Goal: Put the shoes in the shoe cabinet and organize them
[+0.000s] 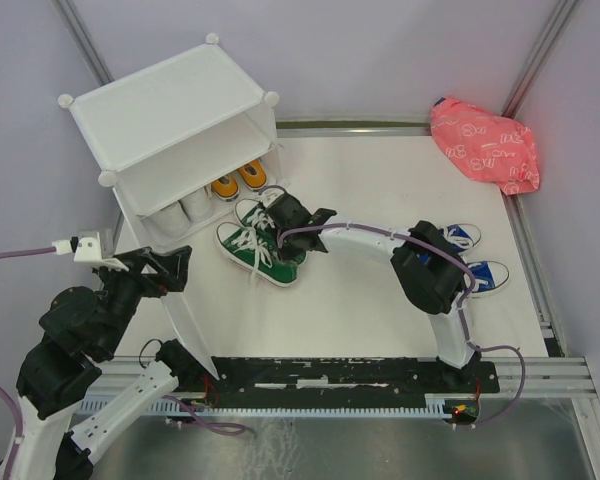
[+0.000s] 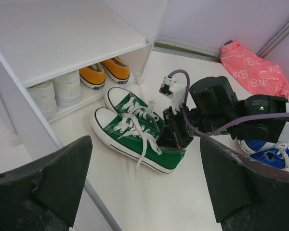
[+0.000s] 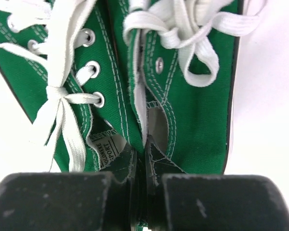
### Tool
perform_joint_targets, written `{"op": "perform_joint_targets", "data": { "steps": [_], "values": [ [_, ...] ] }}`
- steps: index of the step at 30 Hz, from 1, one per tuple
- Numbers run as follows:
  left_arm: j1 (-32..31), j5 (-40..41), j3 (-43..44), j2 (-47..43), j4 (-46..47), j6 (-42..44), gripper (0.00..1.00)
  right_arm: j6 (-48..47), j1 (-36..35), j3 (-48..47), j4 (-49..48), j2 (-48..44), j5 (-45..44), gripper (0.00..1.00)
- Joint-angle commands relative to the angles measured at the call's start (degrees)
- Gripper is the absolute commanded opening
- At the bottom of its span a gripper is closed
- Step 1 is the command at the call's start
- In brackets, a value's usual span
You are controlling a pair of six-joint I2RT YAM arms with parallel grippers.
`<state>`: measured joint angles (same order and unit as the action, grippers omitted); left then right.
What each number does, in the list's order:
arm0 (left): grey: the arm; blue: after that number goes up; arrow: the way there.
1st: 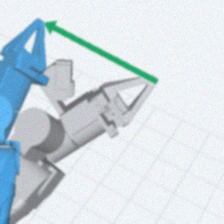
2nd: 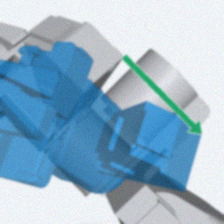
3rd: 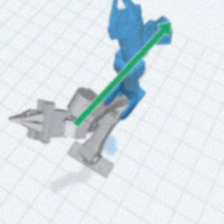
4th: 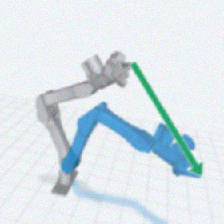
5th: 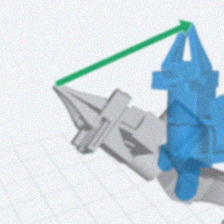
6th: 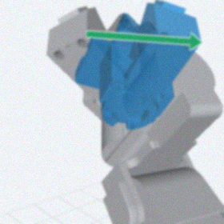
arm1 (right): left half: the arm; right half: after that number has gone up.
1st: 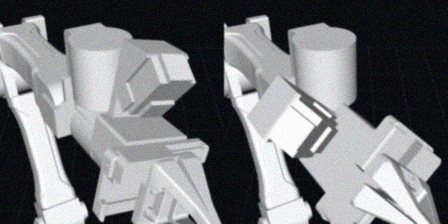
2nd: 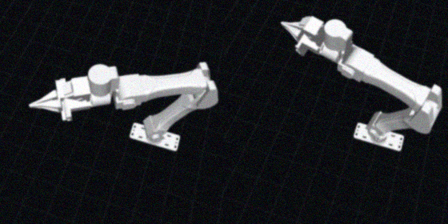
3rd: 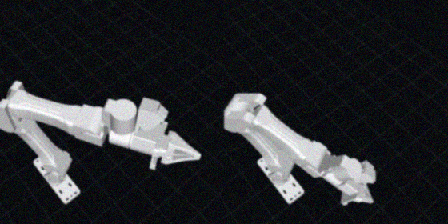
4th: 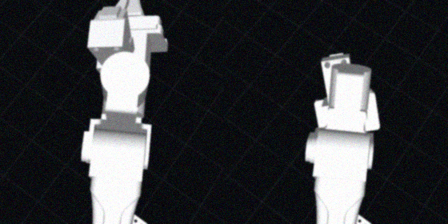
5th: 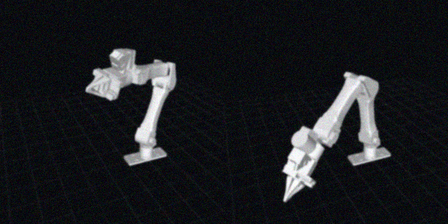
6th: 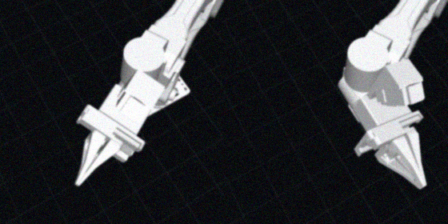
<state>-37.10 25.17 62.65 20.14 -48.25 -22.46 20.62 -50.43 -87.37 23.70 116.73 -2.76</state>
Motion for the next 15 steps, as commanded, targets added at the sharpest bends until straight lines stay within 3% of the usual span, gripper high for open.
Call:
{"op": "perform_joint_targets", "data": {
  "steps": [1, 2, 5, 15],
  "values": [
    [0.1, -0.61, 0.36, 0.94, -6.04, -1.23, 0.99, -0.41, 0.61, -3.95, -2.36, -0.1, -4.63, 0.24],
    [0.08, -0.59, 0.38, 0.95, -6.06, -1.19, 0.99, -0.62, 0.35, -3.04, -2.46, -0.78, -5.5, 0.38],
    [0.1, -0.61, 0.2, 1.18, -5.92, -1.03, 0.99, -2.02, 0.08, -0.81, -2.57, -2.68, -6.43, 0.56],
    [0.1, -1.51, -0.51, 1.47, -4.92, -1.16, 0.99, -9.88, -2.37, -0.69, -1.43, -7.63, -0.53, 0.66]
  ]
}}
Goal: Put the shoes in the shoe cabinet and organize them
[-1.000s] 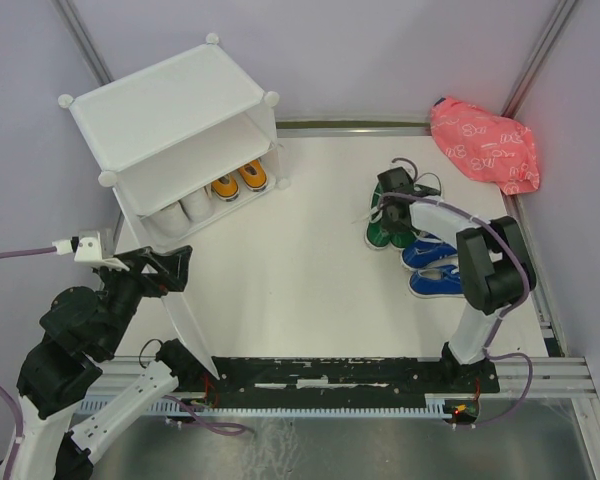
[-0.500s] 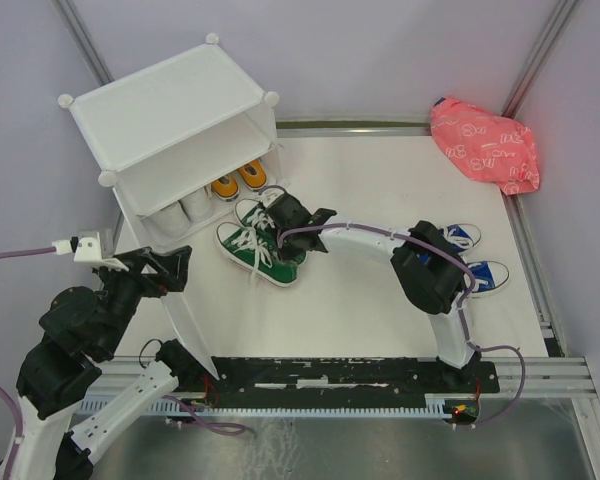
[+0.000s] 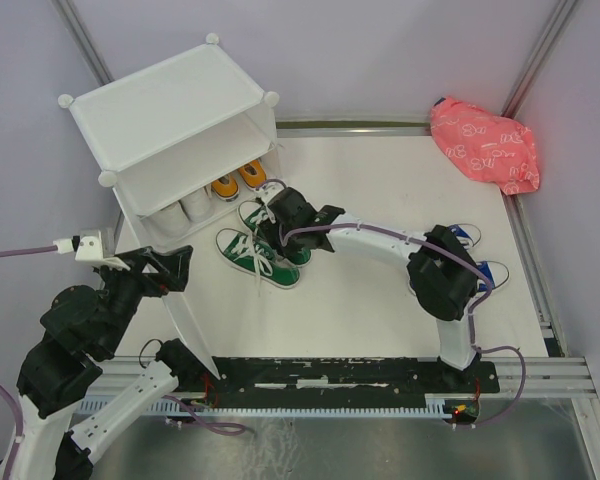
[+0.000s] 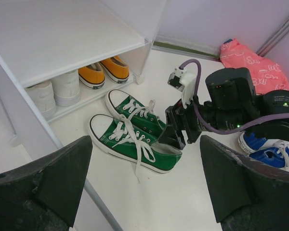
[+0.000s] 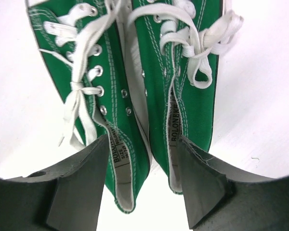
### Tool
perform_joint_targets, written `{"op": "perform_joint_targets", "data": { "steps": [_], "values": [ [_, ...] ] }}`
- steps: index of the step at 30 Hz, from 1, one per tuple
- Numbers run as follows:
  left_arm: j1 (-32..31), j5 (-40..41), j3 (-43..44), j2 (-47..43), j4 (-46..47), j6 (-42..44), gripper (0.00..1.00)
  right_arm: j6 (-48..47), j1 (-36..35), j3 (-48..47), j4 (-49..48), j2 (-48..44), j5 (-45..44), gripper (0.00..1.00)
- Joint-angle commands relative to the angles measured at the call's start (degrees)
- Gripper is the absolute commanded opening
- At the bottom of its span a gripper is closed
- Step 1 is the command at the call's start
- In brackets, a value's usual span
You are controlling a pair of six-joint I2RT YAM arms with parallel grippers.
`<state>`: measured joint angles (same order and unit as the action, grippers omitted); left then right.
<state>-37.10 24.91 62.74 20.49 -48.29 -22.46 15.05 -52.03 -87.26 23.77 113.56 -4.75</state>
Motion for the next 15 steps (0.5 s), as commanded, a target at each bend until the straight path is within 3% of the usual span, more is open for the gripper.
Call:
{"op": "perform_joint_targets", "data": {
  "steps": [1, 15],
  "values": [
    [0.1, -1.25, -0.51, 1.13, -4.92, -1.18, 0.99, -4.92, -0.79, -0.73, -1.59, -4.44, 1.76, 0.66],
    [0.1, -0.19, -0.68, 0.52, -6.26, -1.88, 0.99, -8.54, -0.79, -2.3, -1.36, 2.07, 6.23, 0.66]
  ]
}}
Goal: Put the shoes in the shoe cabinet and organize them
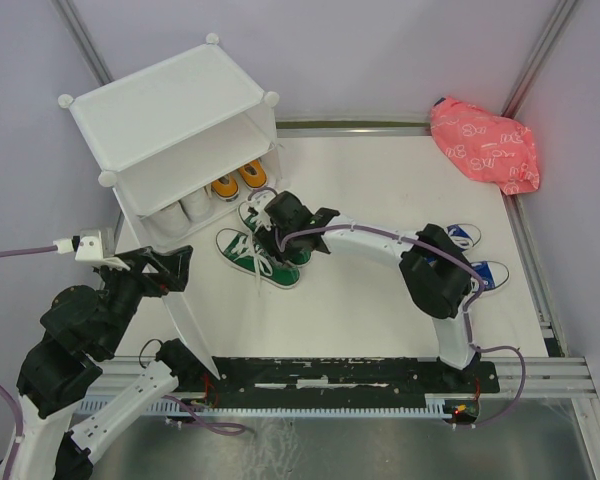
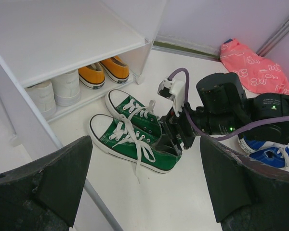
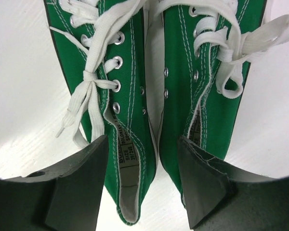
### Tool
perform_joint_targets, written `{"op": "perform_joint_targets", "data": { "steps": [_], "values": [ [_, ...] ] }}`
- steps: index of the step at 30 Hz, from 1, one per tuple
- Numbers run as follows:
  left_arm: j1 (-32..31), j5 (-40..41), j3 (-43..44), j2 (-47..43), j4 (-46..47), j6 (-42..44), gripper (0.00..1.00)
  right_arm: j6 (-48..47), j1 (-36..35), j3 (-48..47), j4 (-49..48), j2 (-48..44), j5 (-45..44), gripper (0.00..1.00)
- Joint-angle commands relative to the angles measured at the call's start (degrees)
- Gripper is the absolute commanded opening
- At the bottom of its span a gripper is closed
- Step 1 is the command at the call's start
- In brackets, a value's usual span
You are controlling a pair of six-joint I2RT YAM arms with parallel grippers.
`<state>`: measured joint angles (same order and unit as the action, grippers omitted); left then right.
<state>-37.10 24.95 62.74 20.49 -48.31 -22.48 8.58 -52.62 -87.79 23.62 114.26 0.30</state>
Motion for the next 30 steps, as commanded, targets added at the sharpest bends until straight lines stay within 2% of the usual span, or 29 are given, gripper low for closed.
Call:
{"op": "perform_joint_targets", "data": {
  "steps": [1, 10, 15, 24, 30],
  "values": [
    [0.03, -0.25, -0.69, 0.52, -6.24, -1.87, 0.99, -2.42, -0.2, -1.77, -1.18, 1.73, 0.71, 0.66],
    [0.12, 0.32, -1.06, 0.23, -6.46, -1.78, 0.99, -3.57, -0.2, -0.81, -1.79, 4.97, -1.64, 0.63],
    [0.08, 0.46, -1.55, 0.25, -6.55, -1.7, 0.99, -4.01, -0.2, 1.01, -2.32, 3.68, -4.82, 0.62],
    [0.1, 0.24, -1.92, 0.69, -5.95, -1.51, 0.99, -7.26, -0.2, 1.02, -1.19, 0.35, -8.94, 0.68],
    [0.09, 0.28, -1.72, 0.67, -6.17, -1.62, 0.99, -7.46, -0.19, 0.26, -0.34, 0.16, -8.61, 0.69]
  ]
}}
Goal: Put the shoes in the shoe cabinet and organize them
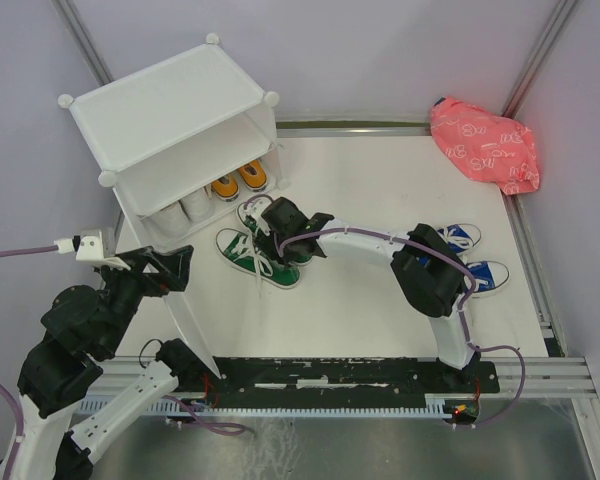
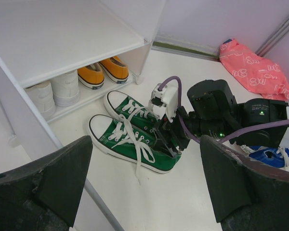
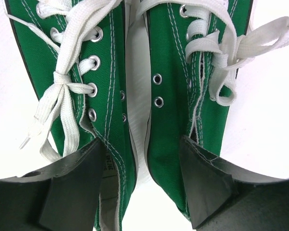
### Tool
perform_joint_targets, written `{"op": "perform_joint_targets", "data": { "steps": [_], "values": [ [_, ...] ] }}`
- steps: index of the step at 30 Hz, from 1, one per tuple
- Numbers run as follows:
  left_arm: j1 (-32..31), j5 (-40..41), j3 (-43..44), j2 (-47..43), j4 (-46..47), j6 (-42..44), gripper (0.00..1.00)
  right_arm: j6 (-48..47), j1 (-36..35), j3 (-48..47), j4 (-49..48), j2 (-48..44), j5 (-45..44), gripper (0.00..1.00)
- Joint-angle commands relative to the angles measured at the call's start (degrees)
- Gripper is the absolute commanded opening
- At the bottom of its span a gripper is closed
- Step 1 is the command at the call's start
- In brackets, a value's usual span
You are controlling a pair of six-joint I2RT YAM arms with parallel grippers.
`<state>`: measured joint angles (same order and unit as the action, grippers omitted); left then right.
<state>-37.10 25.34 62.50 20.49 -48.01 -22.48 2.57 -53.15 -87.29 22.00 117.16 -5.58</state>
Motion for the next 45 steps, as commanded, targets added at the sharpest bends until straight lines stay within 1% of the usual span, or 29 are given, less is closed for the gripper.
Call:
{"op": "perform_joint_targets", "data": {
  "steps": [1, 3, 4, 7, 12, 15, 19, 24, 26, 27, 28, 31, 32, 33, 34, 37, 41, 45],
  "values": [
    [0.05, -0.06, -1.5, 0.77, -6.48, -1.6, 0.99, -1.29, 0.28, -0.41, 1.44, -3.2, -2.46, 0.7],
    [0.1, -0.07, -1.42, 0.93, -6.48, -1.6, 0.99, -1.02, 0.24, -0.34, 1.59, -4.34, -2.33, 0.71],
    [0.12, -0.04, -1.46, 1.0, -6.46, -1.6, 0.99, -0.97, 0.24, -0.3, 1.7, -4.84, -2.37, 0.73],
    [0.14, -0.22, -1.67, 1.21, -6.15, -1.69, 0.99, -1.46, 0.24, -0.38, 1.95, -5.18, -2.79, 0.77],
    [0.1, -0.65, -1.77, 1.37, -5.95, -1.69, 0.99, -1.83, 0.24, -0.2, 2.66, -2.94, -1.33, 0.77],
    [0.07, -0.49, -1.84, 1.3, -5.99, -1.69, 0.99, -1.37, 0.24, 1.14, 1.23, -2.65, 0.39, 0.77],
    [0.1, -0.73, -2.09, 1.49, -5.75, -1.69, 0.99, -1.32, 0.23, 1.26, 0.95, -1.27, 0.23, 0.8],
    [0.1, -0.85, -2.07, 1.49, -5.71, -1.73, 0.99, -1.03, 0.24, 0.99, 0.63, 1.7, 1.1, 0.78],
    [0.13, -0.5, -2.0, 1.24, -5.82, -1.82, 0.99, -0.5, 0.24, 1.3, -0.22, 2.88, 0.94, 0.74],
    [0.1, -0.36, -1.96, 1.14, -5.97, -1.86, 0.99, -0.2, 0.24, 1.46, -0.62, 3.23, 0.62, 0.69],
    [0.08, -0.3, -1.9, 1.06, -6.12, -1.95, 0.99, -0.01, 0.23, 1.39, -0.83, 3.68, 0.41, 0.61],
    [0.08, -0.14, -1.77, 1.12, -6.53, -1.91, 0.99, 0.83, 0.23, 0.21, 0.09, 4.33, -0.66, 0.18],
    [0.09, -0.09, -1.76, 1.05, -6.54, -1.9, 0.99, 1.05, 0.23, -0.76, 0.75, 4.19, -0.92, 0.06],
    [0.05, -0.06, -1.77, 1.04, -6.57, -1.87, 0.99, 1.03, 0.23, -1.48, 1.54, 3.83, -1.03, 0.02],
    [0.09, 0.07, -1.67, 0.97, -6.59, -1.91, 0.99, 0.99, 0.28, -2.14, 2.39, 3.18, -1.11, 0.02],
    [0.09, 0.15, -1.36, 0.78, -6.6, -1.82, 0.99, 1.09, 0.24, -6.75, 6.2, 0.56, -1.19, 0.02],
    [0.09, 0.16, -0.48, 0.87, -6.65, -1.52, 0.99, 1.21, 0.24, -16.41, 15.74, -1.47, -0.96, 0.02],
    [0.06, 0.15, -0.1, 0.91, -6.73, -1.33, 0.99, 0.05, 0.23, -24.03, 21.8, -2.58, 0.11, 0.02]
  ]
}}
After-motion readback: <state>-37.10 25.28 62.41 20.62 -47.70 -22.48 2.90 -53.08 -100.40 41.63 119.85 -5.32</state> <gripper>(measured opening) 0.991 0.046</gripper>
